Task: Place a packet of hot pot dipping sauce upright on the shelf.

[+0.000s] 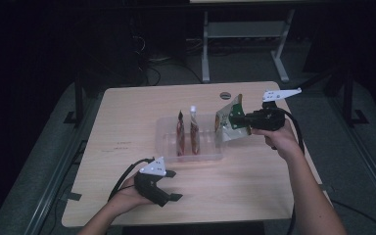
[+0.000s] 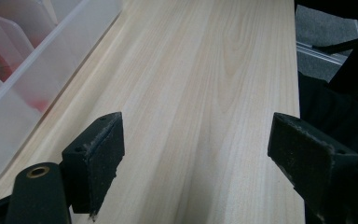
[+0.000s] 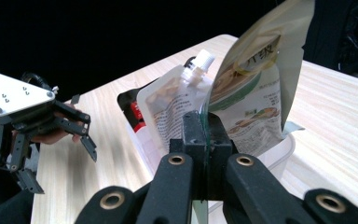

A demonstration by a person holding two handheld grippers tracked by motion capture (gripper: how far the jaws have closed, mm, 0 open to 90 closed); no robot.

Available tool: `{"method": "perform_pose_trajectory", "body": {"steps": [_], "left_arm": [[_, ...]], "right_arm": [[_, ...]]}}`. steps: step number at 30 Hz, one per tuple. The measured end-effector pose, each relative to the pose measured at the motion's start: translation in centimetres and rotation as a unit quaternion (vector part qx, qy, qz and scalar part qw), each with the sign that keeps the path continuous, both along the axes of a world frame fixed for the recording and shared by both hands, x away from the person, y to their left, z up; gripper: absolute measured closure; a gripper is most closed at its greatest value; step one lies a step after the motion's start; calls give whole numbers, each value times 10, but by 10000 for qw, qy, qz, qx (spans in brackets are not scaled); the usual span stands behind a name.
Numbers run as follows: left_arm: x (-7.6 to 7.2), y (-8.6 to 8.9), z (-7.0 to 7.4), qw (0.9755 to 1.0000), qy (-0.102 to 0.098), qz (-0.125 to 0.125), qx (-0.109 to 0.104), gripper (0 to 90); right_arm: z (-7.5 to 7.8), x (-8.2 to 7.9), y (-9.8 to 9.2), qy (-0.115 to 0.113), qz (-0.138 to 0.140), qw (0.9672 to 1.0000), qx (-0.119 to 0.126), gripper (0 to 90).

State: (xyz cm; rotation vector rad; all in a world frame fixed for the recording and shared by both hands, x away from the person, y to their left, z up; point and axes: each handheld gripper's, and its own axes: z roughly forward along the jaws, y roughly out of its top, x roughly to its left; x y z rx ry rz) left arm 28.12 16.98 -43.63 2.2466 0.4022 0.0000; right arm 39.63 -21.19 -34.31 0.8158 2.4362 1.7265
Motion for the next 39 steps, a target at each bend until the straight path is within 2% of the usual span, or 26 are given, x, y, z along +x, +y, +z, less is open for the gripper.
{"method": "perform_pose_trajectory", "body": {"steps": [9,16,21,26,34,39], "left_arm": [[0,-1,0,10000,-7,-19,3,182],[0,-1,0,10000,12,-4,10,182],[1,1,-1,10000,-1,-21,19,182],[1,0,-1,10000,18,-29,41,182],[1,0,-1,10000,22,-56,55,182],[0,-1,-1,10000,29,-51,37,183]], "right_arm": [[-5,-9,1,44,45,9999,-149,900],[-18,-2,16,197,64,9986,-496,900],[-21,3,22,231,54,9989,-406,898],[-24,6,22,239,-104,9991,-339,887],[-23,7,23,105,-263,9989,-373,813],[-22,5,23,72,-340,9986,-400,672]]}}
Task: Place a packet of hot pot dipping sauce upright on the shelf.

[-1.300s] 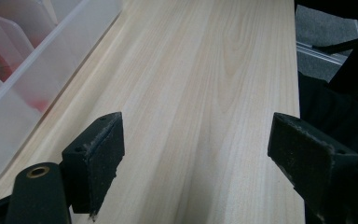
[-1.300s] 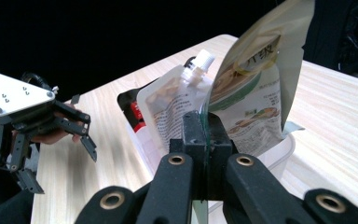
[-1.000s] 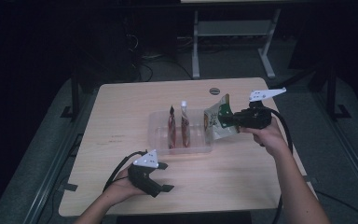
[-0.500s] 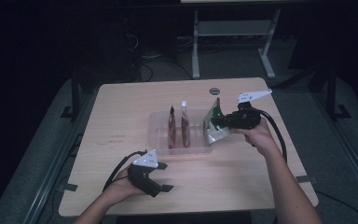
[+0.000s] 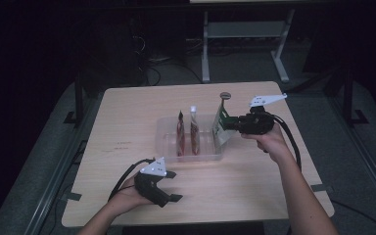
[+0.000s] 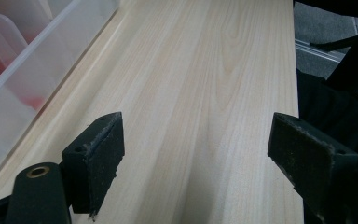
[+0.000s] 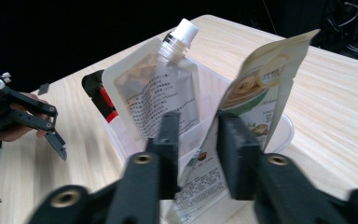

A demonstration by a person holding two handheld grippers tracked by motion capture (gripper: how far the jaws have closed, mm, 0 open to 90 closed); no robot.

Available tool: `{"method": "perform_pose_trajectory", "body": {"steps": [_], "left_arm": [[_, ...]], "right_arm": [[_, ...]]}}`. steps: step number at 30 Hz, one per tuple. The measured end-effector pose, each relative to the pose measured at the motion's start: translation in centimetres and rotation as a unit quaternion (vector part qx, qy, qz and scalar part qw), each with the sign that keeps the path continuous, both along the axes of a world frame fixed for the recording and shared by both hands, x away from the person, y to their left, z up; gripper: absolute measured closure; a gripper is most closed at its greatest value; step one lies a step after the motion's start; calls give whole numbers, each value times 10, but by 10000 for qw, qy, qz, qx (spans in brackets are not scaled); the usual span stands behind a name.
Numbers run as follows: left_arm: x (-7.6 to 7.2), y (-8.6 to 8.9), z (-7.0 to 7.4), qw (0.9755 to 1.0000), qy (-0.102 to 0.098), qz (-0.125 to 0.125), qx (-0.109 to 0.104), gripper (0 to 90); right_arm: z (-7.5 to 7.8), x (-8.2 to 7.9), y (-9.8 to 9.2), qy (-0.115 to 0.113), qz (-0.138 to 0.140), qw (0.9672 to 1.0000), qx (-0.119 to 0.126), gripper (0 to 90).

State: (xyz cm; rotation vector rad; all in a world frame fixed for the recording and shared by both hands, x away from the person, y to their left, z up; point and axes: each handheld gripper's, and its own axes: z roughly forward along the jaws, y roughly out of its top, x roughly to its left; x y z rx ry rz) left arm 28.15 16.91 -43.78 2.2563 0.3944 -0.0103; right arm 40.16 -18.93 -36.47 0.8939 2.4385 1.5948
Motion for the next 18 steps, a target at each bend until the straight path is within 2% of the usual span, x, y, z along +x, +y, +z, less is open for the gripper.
{"method": "perform_pose_trajectory", "body": {"steps": [3,5,11,16,18], "left_arm": [[0,0,0,10000,4,-1,1,183],[0,0,0,10000,-1,-2,-2,182],[1,1,0,10000,2,1,0,182],[1,2,1,10000,16,3,55,182],[1,3,1,10000,7,14,18,182]], "right_arm": [[1,-2,2,-8,30,10000,-23,568],[3,-4,4,-55,-60,9999,-116,441],[5,-9,3,-89,-267,9992,-289,247],[5,-16,2,-138,-460,9970,-604,156],[3,-21,-1,-242,-548,9967,-553,154]]}}
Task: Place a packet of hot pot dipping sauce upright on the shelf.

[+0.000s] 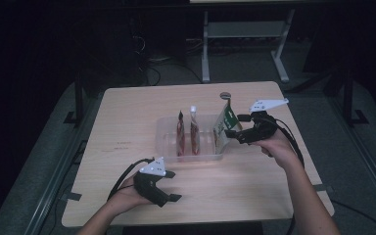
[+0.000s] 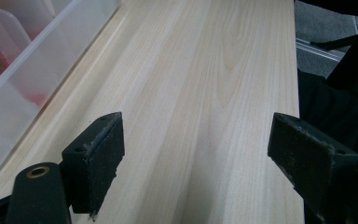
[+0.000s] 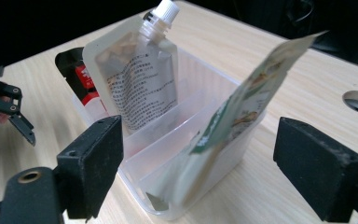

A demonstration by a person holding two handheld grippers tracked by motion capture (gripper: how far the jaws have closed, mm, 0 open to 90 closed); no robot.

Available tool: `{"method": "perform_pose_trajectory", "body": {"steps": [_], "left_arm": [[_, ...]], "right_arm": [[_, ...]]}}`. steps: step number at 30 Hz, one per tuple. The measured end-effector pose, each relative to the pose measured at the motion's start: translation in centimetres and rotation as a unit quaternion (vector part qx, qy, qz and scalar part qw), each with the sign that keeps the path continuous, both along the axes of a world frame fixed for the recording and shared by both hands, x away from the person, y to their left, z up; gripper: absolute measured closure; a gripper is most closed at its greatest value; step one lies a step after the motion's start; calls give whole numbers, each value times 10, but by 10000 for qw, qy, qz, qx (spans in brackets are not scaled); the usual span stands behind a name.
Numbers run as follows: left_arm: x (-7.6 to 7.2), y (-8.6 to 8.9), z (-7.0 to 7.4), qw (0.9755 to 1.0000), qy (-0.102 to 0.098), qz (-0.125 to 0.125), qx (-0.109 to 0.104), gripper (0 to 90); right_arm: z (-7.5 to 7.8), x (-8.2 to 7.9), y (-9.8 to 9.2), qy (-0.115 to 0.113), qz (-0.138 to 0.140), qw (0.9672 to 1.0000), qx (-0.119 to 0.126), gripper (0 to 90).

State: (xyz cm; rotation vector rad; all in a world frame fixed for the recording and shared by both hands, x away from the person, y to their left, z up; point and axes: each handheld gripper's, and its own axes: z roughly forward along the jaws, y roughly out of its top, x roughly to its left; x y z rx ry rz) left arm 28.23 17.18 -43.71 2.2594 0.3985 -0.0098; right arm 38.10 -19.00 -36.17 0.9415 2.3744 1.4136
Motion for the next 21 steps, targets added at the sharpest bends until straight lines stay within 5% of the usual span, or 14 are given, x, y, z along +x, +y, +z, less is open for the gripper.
{"method": "perform_pose_trajectory", "body": {"steps": [9,21], "left_arm": [[-4,9,7,9999,22,63,81,178],[-9,40,14,9989,-97,436,143,175]], "right_arm": [[-18,-22,-20,61,-95,9996,246,152],[-35,-58,-32,5,-11,9998,182,145]]}}
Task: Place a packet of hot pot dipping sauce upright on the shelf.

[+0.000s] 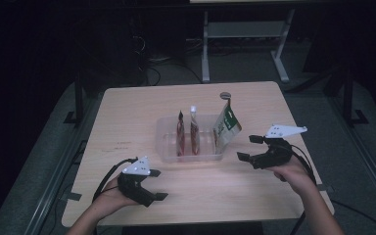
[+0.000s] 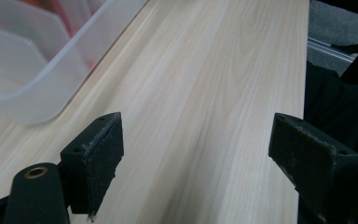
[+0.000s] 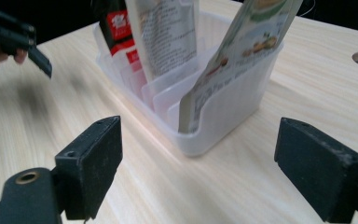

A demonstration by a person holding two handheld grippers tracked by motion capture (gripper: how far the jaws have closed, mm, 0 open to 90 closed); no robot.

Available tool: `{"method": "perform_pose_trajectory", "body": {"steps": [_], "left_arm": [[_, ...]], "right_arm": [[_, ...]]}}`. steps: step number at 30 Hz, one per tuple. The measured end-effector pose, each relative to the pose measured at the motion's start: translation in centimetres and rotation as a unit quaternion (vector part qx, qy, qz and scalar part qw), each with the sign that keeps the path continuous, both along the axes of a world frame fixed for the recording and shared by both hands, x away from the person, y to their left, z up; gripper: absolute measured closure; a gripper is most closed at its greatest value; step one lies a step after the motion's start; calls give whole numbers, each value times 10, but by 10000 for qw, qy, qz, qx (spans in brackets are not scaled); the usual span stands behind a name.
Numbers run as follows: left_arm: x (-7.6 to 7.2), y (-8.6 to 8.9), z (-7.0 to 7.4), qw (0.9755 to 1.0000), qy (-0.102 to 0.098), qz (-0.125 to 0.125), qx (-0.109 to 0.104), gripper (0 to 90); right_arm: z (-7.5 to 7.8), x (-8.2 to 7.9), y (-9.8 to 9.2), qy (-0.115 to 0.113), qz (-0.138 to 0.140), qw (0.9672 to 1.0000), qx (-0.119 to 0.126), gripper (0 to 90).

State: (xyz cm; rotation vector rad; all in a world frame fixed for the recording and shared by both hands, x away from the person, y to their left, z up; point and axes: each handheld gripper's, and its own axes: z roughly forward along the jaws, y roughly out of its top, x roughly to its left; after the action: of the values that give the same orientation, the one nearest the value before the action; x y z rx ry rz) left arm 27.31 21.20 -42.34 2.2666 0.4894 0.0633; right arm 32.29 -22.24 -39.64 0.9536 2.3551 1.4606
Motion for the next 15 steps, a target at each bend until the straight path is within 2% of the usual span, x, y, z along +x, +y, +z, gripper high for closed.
{"method": "perform_pose_trajectory", "body": {"steps": [9,15], "left_arm": [[-5,24,-4,9994,-22,324,82,175],[-10,37,-13,9983,-37,544,221,175]], "right_arm": [[-18,-22,-12,71,-56,9996,-268,137],[-33,-39,-22,171,-246,9989,-372,137]]}}
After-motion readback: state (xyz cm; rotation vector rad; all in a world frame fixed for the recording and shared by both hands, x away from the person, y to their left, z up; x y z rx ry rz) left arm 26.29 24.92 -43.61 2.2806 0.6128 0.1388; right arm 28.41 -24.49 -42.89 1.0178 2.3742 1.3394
